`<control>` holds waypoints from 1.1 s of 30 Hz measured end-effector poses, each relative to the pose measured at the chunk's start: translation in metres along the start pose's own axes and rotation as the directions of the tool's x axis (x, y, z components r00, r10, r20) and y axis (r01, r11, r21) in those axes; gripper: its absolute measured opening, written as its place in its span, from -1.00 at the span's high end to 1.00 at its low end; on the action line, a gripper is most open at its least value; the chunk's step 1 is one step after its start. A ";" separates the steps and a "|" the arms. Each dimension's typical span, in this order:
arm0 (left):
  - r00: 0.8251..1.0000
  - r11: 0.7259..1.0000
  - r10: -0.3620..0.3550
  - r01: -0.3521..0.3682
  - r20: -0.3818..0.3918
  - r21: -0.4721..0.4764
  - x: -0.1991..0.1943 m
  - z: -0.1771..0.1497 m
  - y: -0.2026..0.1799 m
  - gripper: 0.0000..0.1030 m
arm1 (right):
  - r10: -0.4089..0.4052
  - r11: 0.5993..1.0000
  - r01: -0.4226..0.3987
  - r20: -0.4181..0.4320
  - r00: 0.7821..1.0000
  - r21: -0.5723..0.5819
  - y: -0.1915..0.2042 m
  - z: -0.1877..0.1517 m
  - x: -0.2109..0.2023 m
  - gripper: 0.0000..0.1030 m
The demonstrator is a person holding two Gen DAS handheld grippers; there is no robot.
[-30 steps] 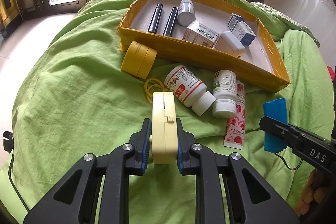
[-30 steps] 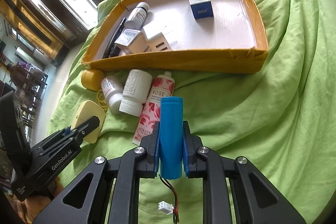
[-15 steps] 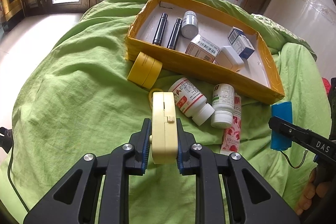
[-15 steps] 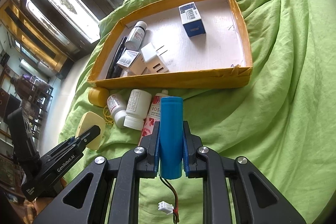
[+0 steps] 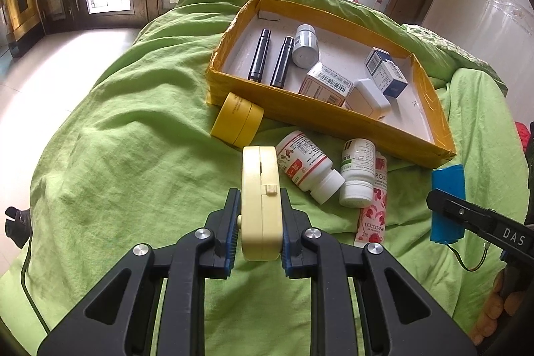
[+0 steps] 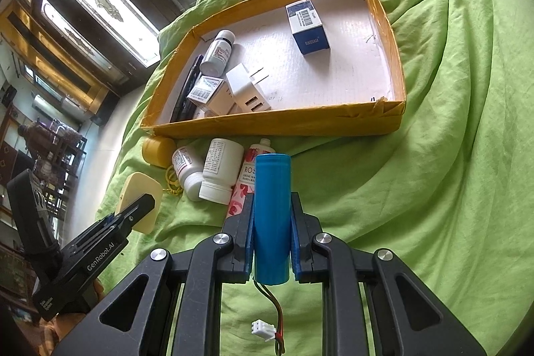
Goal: Organize rigid objects
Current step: 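Lift the cream case with the left tool while the right tool lifts the battery pack, then carry the cream case over the tray with the left tool while the right tool carries the battery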
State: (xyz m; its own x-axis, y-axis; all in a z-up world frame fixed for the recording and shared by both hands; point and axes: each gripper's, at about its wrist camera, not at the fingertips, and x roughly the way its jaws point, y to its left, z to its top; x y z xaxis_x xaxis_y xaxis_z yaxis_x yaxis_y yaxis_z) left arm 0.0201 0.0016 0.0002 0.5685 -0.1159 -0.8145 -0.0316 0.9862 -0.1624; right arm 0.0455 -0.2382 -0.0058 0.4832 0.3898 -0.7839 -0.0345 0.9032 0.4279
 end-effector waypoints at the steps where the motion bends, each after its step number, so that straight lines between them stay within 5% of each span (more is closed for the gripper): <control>1: 1.000 1.000 0.006 -0.006 0.002 -0.001 -0.001 0.001 0.000 0.65 | 0.002 1.000 -0.002 0.002 1.000 0.000 0.000 0.000 -0.001 0.69; 33: 0.995 0.999 -0.015 0.011 0.101 0.049 -0.024 0.069 -0.022 0.65 | 0.050 0.997 -0.059 0.163 0.985 0.052 0.005 0.058 -0.043 0.69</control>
State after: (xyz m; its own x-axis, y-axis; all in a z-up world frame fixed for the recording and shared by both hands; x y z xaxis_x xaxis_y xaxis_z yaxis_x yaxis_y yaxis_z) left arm 0.0640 -0.0089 0.0615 0.6488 -0.1187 -0.7517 0.0150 0.9896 -0.1433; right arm 0.0750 -0.2613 0.0561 0.6169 0.3996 -0.6780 -0.0172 0.8681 0.4961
